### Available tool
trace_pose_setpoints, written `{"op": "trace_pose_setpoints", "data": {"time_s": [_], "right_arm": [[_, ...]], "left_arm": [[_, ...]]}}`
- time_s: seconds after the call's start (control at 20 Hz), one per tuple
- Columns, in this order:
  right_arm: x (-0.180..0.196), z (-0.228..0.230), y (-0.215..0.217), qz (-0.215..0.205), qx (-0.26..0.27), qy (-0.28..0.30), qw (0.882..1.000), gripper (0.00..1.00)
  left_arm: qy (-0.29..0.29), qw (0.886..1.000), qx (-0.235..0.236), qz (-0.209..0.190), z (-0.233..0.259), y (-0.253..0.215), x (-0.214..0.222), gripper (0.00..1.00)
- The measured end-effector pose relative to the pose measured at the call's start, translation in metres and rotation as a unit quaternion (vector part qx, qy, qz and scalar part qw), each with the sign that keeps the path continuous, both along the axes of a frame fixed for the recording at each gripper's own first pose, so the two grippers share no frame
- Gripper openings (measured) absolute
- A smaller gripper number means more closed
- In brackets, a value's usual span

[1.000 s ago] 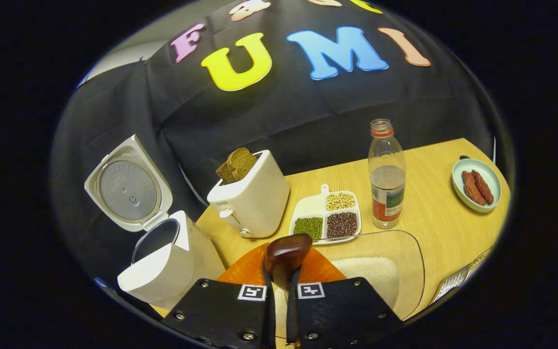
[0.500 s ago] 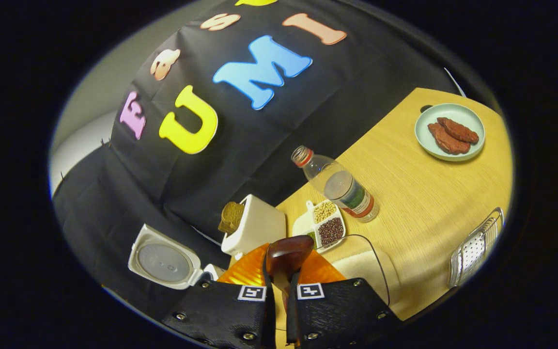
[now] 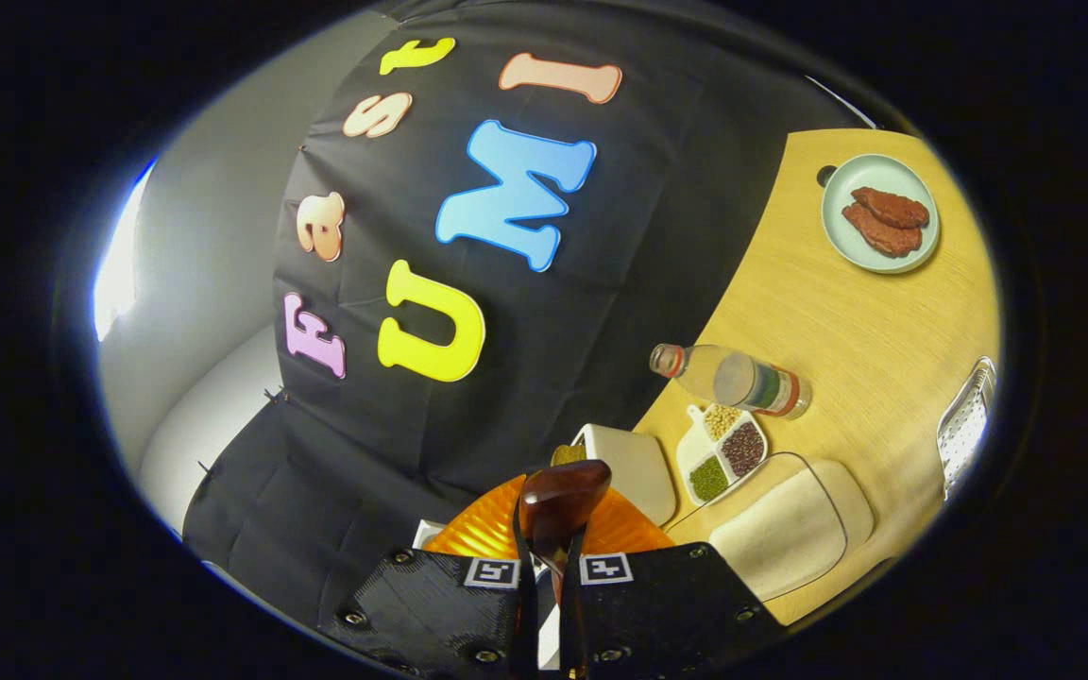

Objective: Close the left gripper, press the button to open the rice cooker; take a wooden spoon from the chopstick holder with the right hand, scoop a spoonful of rice and pour it into the rice cooker, then put the wooden spoon back into the chopstick holder.

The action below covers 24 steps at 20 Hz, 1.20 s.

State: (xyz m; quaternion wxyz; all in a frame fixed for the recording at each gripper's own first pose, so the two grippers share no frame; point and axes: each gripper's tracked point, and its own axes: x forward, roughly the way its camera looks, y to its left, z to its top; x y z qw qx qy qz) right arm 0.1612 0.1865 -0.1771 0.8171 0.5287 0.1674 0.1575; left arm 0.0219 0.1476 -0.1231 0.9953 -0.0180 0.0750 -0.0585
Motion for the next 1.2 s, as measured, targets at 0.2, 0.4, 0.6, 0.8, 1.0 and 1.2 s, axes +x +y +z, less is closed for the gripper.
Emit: {"op": "trace_pose_setpoints", "data": {"time_s": [0.2, 0.4, 0.6, 0.8, 1.0, 1.2], "right_arm": [[-0.003, 0.021, 0.026, 0.026, 0.008, -0.009, 1.000, 0.09], [-0.003, 0.042, 0.059, 0.055, -0.007, -0.027, 0.998, 0.09], [-0.002, 0.050, 0.096, 0.081, -0.007, -0.034, 0.996, 0.09], [0.009, 0.044, 0.136, 0.112, -0.018, -0.032, 0.993, 0.09], [0.021, 0.039, 0.180, 0.138, -0.043, -0.041, 0.989, 0.09], [0.032, 0.027, 0.231, 0.172, -0.070, -0.047, 0.982, 0.09]], "left_arm": [[-0.005, 1.000, 0.010, -0.003, -0.002, 0.012, -0.009, 0.96], [-0.012, 1.000, 0.018, -0.003, 0.003, 0.028, -0.020, 0.95], [-0.015, 1.000, 0.024, -0.003, 0.008, 0.045, -0.027, 0.96], [-0.013, 1.000, 0.026, -0.001, 0.004, 0.067, -0.030, 0.96], [-0.019, 1.000, 0.021, 0.014, 0.008, 0.090, -0.034, 0.96], [-0.022, 0.999, 0.018, 0.026, 0.009, 0.106, -0.035, 0.96]]}}
